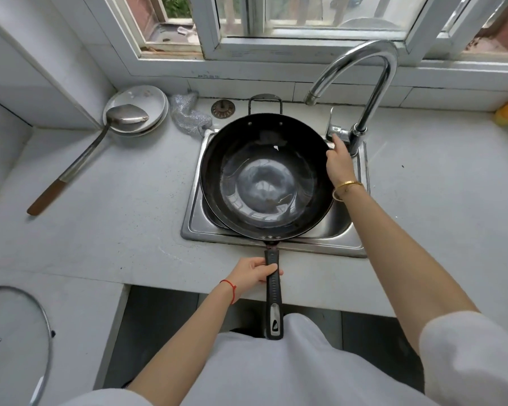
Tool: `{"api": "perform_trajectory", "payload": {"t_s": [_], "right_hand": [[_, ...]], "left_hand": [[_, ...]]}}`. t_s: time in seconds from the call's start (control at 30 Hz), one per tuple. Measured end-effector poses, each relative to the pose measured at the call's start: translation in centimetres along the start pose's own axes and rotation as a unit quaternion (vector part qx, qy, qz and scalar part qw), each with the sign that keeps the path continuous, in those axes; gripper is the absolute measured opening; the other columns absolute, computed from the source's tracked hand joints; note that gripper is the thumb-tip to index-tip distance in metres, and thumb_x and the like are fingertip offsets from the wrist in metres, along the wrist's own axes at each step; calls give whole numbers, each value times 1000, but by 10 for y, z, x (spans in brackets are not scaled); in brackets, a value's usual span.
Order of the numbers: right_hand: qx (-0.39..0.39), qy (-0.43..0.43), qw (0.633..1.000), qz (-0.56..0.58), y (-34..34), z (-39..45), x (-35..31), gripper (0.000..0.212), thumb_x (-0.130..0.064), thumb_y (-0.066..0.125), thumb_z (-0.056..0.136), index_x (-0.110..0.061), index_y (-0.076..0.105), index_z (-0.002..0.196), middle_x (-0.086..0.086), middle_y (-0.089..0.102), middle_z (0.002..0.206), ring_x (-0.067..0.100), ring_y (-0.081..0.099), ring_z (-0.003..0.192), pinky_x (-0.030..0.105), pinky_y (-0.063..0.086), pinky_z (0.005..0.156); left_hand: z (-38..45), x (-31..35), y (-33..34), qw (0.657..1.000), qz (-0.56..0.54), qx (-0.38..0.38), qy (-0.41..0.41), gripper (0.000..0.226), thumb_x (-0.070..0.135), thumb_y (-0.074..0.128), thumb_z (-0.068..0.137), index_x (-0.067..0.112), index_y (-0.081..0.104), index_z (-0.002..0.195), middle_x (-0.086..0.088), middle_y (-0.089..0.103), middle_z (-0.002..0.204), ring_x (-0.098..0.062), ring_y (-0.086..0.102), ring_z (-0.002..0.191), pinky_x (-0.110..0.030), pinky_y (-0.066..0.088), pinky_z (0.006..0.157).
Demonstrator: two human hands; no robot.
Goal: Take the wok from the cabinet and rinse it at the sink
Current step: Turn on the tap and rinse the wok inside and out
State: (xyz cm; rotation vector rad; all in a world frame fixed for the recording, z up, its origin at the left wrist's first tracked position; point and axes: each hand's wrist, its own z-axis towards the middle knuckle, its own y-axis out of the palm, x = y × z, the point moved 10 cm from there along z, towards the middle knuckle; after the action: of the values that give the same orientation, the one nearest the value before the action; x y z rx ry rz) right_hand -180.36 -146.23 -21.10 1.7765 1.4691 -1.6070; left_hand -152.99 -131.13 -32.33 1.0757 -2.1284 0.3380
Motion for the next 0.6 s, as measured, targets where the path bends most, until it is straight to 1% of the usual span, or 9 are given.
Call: {"api": "perform_trajectory", "payload": {"t_s": [0.13,0.23,0.3,0.33,0.4,0.47,0.5,0.53,0.6], "right_hand": [[-3,8,1000,10,1,15,-12,59,-7,30,96,-16,21,154,4,29,158,17,38,135,27,28,113],[-7,9,1000,22,4,25,-16,61,-9,30,95,-17,20,155,10,30,157,24,38,137,33,28,113],[-5,10,999,37,5,34,-12,68,-16,32,89,-19,19,156,7,38,151,16,50,111,28,38,97],[-8,12,999,41,6,36,-12,69,-17,32,88,-20,18,156,5,39,149,11,49,101,23,39,89],[-8,15,999,39,6,39,-12,62,-9,30,96,-19,17,156,8,33,155,16,54,109,20,42,81],[-11,17,999,43,7,43,-13,58,-5,28,100,-16,17,156,8,32,156,22,50,126,22,45,82],[-15,15,999,45,7,44,-13,57,-4,27,100,-16,17,156,7,31,156,21,51,125,20,46,81],[-20,10,999,42,9,46,-14,58,-5,27,100,-17,18,156,7,30,157,17,55,117,17,46,77],[-22,3,999,30,11,50,-14,60,-5,28,99,-20,19,156,6,26,159,7,57,84,10,43,65]], "left_hand": [[1,-1,0,1000,-13,-5,-7,20,26,60,96,17,70,110,-1,75,111,-17,67,110,-28,51,98],[2,0,-1,1000,-21,-7,-8,21,25,60,96,16,69,113,-1,75,110,-15,68,109,-23,51,93],[2,0,-1,1000,-24,-10,-12,23,25,60,96,15,68,114,0,75,110,-14,68,109,-23,51,93],[3,0,-2,1000,-23,-12,-14,24,25,60,96,13,68,115,-1,75,110,-14,68,109,-23,51,93],[4,0,-1,999,-21,-17,-17,28,24,60,96,10,67,119,-2,75,111,-15,68,110,-25,52,95],[5,0,-1,999,-21,-21,-18,30,23,61,96,6,66,120,-4,75,112,-16,68,110,-27,52,98],[5,0,-1,999,-21,-22,-19,30,23,61,95,6,66,120,-4,75,112,-16,68,110,-28,52,99],[5,-1,-1,999,-20,-22,-20,30,23,61,95,6,66,120,-4,75,112,-17,68,110,-29,52,99],[5,-1,-1,999,-18,-21,-21,29,23,61,95,6,66,119,-4,75,112,-17,68,110,-30,51,100]]}}
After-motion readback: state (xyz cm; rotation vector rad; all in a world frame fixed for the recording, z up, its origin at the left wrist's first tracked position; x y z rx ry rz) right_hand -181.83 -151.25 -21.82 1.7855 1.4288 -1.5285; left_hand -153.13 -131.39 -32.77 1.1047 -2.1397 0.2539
